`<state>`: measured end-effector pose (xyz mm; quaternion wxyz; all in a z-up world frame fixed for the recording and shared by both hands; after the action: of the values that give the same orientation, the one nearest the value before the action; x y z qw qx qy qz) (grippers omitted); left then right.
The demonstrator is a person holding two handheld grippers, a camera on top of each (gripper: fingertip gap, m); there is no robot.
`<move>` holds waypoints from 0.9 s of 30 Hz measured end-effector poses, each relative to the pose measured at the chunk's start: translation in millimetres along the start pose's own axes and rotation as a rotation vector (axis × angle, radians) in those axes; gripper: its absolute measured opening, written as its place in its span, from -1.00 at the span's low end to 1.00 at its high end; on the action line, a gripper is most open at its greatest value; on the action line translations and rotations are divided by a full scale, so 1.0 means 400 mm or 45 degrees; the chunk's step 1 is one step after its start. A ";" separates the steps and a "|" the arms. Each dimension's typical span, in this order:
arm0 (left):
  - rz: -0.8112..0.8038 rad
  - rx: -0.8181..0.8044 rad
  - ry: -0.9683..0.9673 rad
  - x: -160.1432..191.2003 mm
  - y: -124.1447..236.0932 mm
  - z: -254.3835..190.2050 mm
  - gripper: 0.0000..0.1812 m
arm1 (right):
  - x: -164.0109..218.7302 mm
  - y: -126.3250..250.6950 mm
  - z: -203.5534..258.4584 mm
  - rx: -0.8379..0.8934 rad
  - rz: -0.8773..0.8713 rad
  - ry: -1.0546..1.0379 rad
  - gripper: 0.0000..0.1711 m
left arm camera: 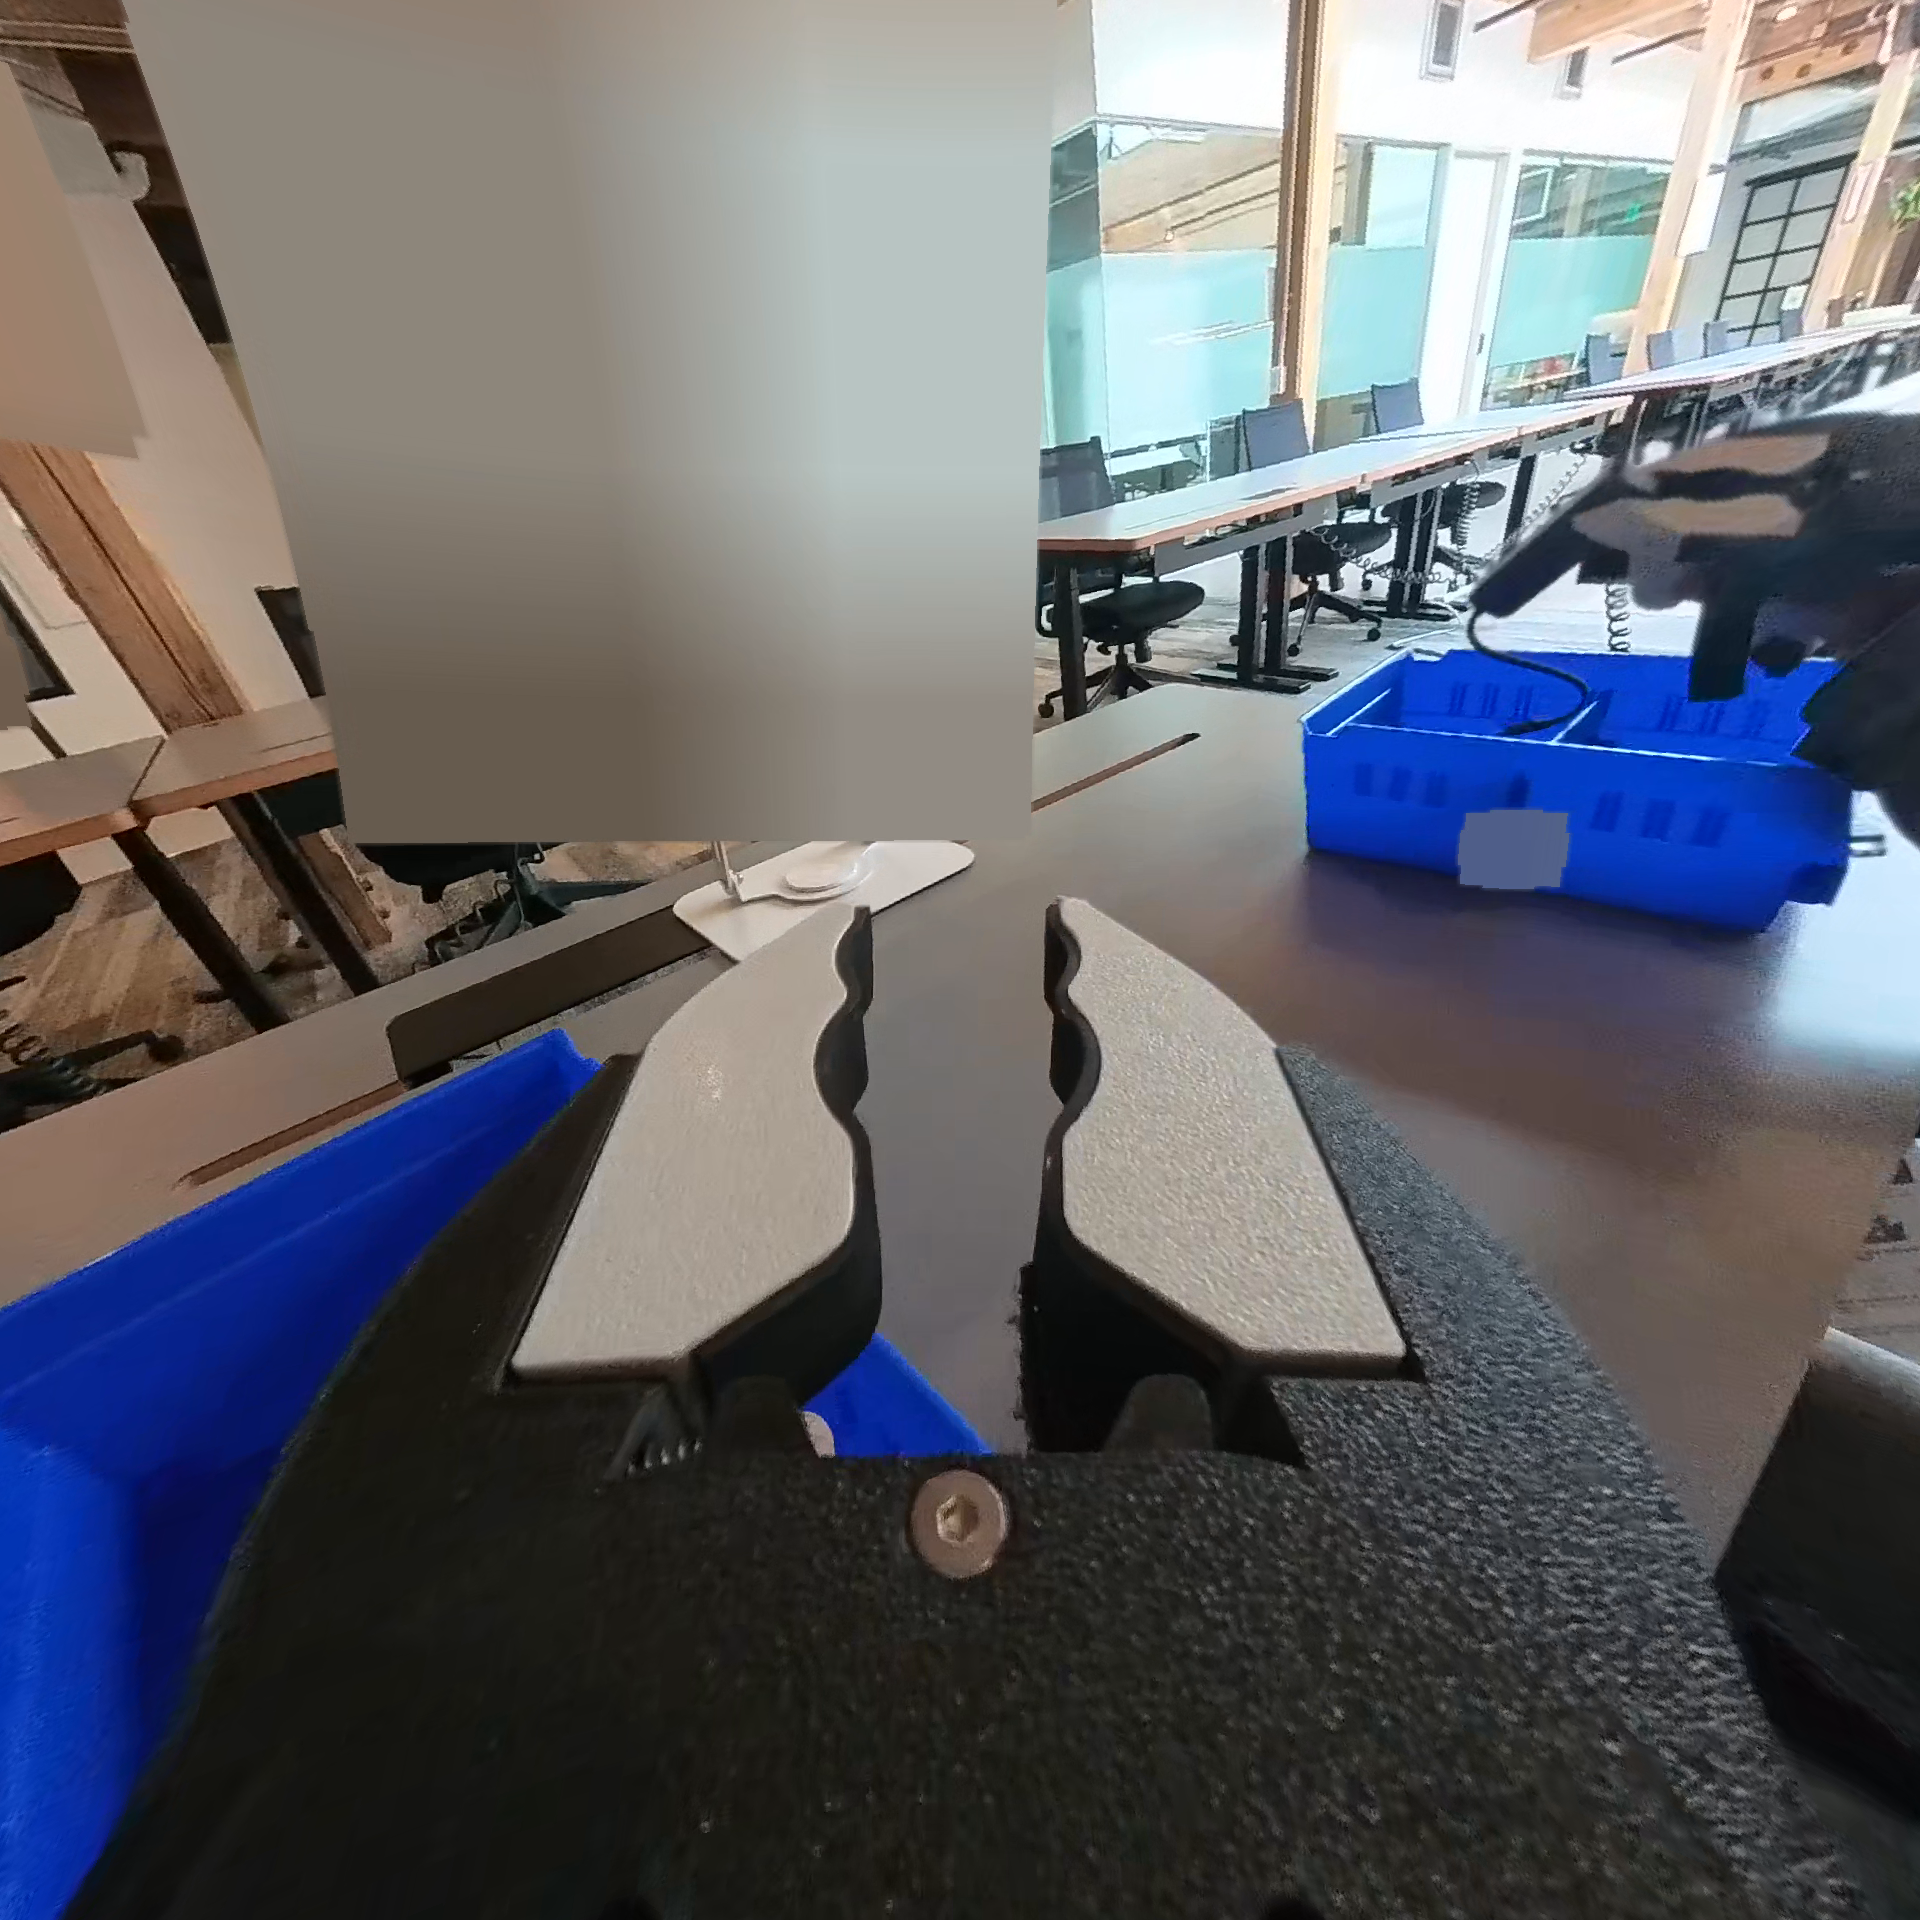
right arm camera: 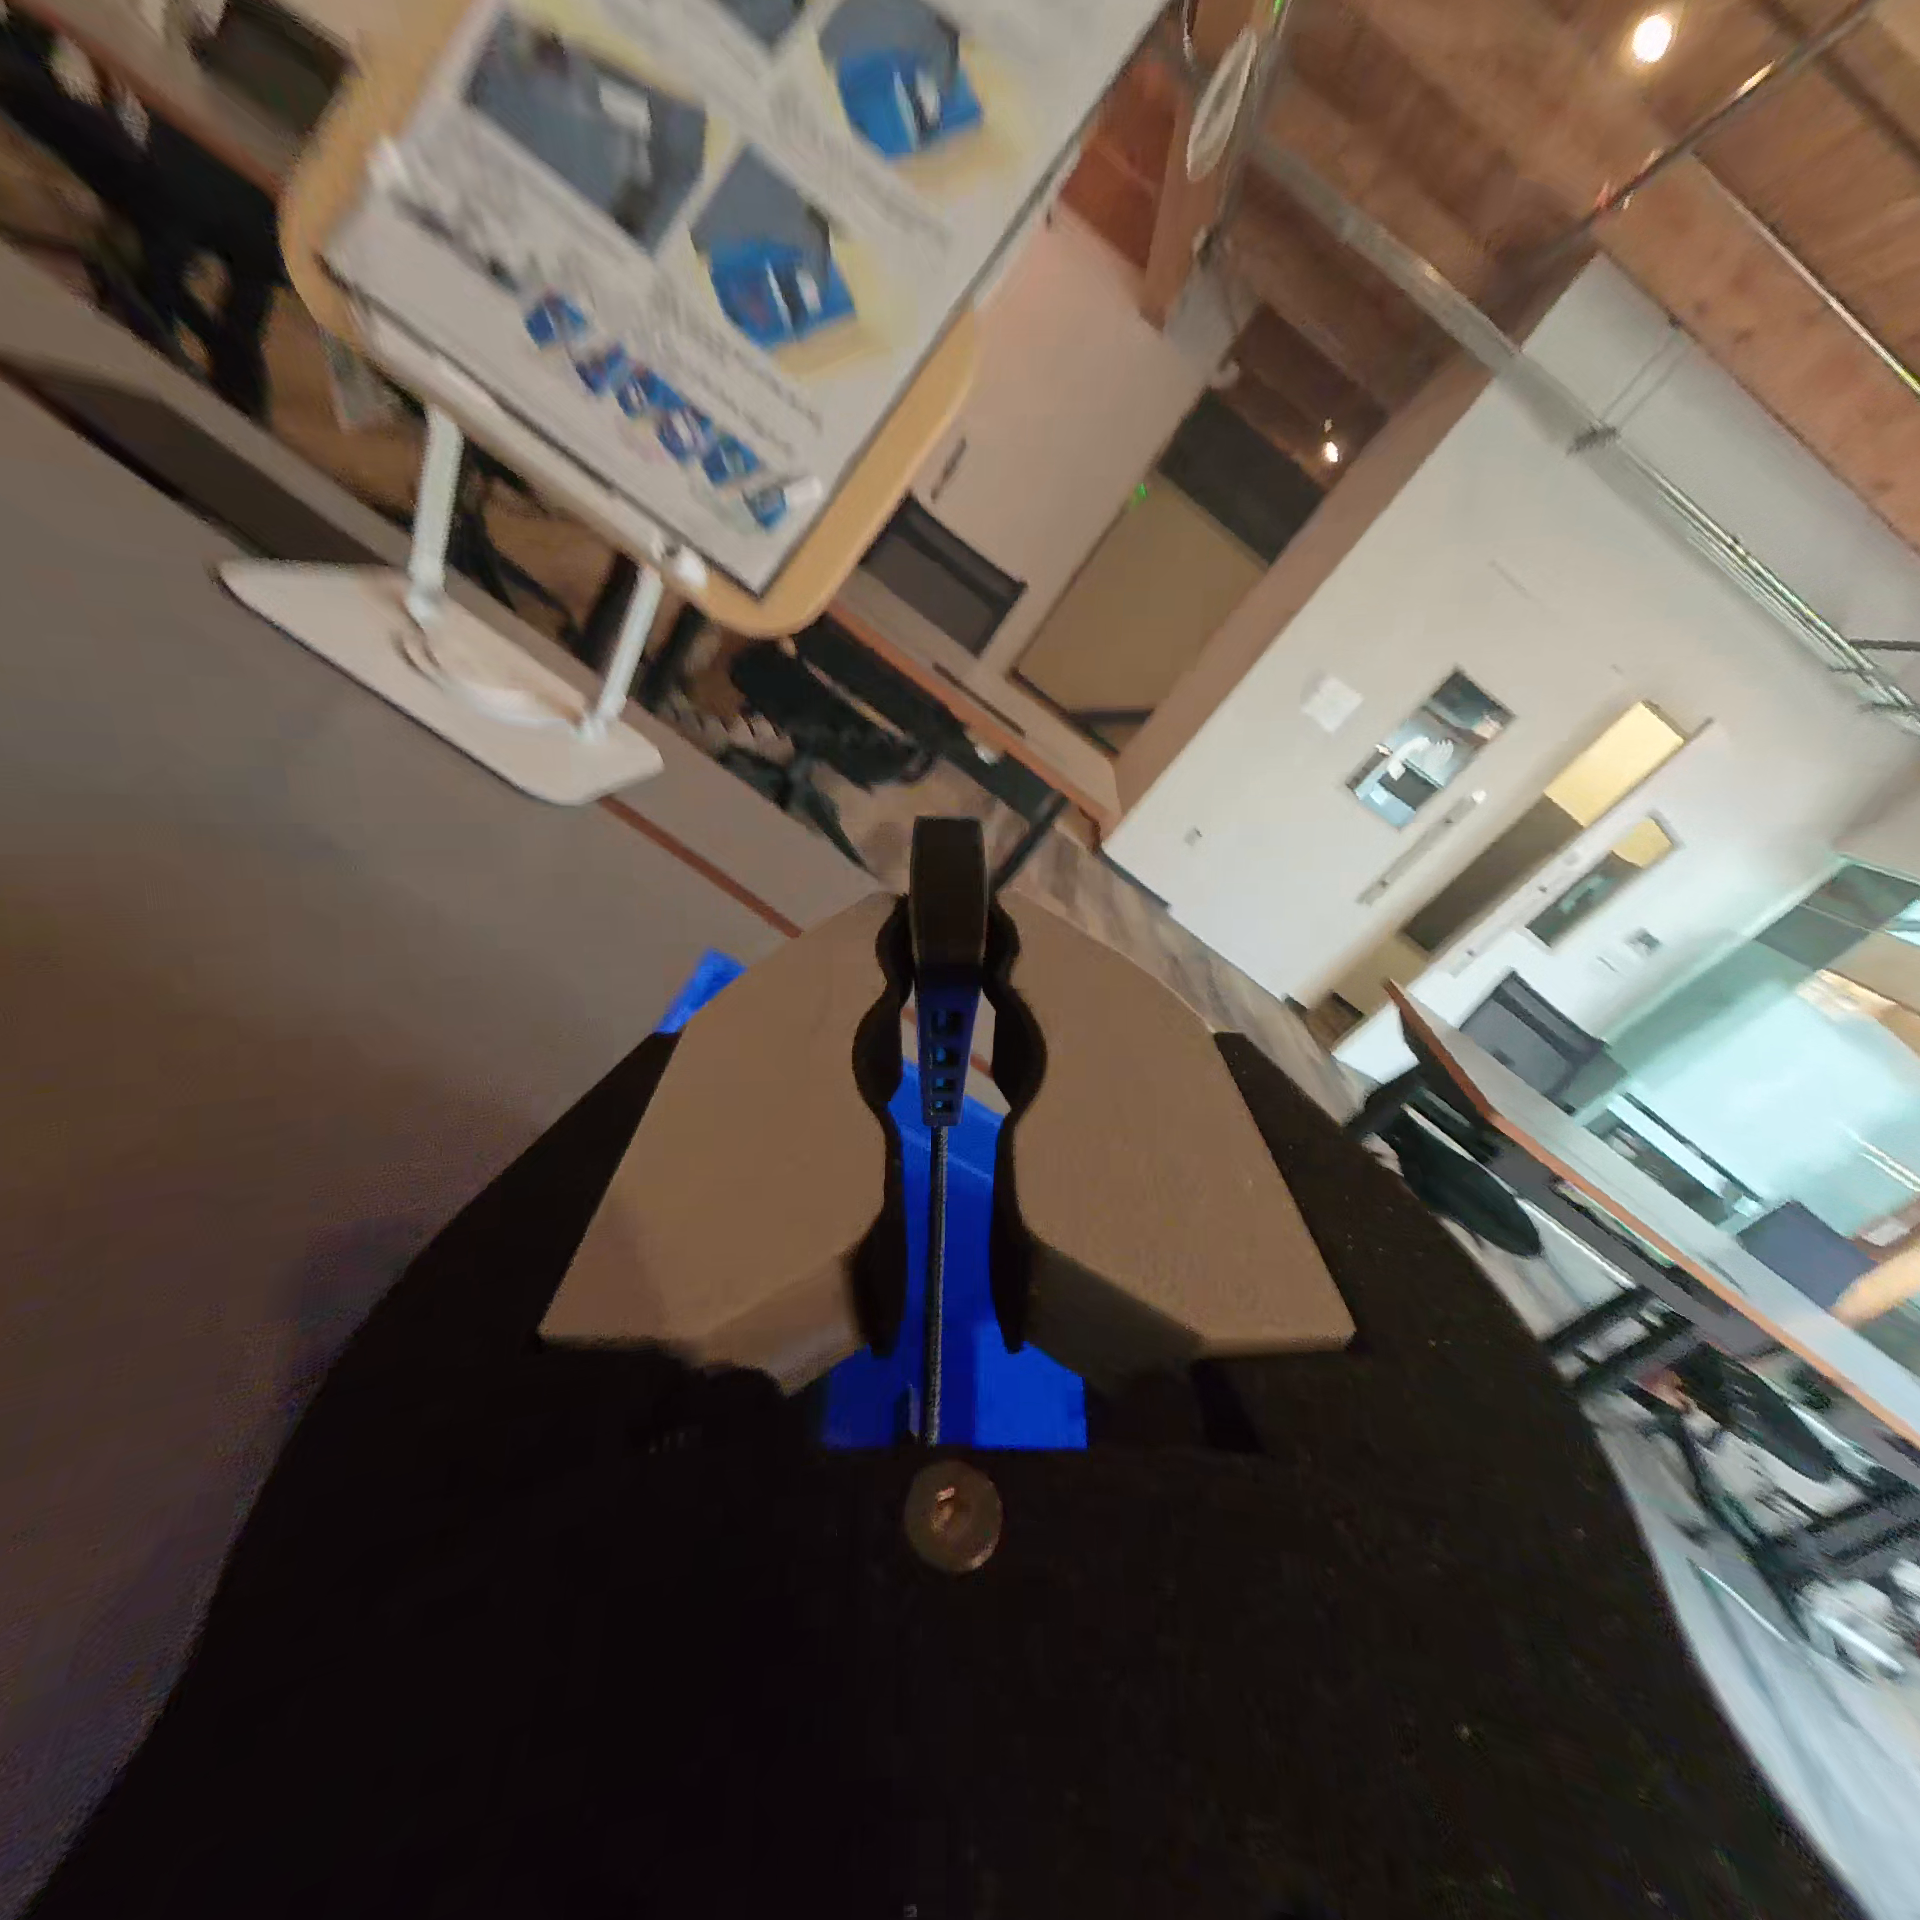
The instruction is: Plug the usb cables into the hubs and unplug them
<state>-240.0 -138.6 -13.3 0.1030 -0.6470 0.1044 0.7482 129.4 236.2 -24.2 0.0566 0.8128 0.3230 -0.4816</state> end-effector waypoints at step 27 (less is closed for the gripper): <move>0.810 -0.467 0.378 0.326 0.111 0.187 -0.38 | 0.008 0.020 -0.022 -0.027 0.189 -0.232 -0.38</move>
<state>-341.9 -157.1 -130.7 -0.2677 -0.6912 0.1781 0.6472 141.6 234.9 -24.0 0.1298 0.7868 0.2605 -0.5444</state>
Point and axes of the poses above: each gripper's, where its closed fingertips meet, y back along the fingers, x out of its underside, z = x × y across the jaws, the point moved 3 cm from there along y, back along the fingers, and after that the axes turned 15 degrees about x, right-handed, at the moved point
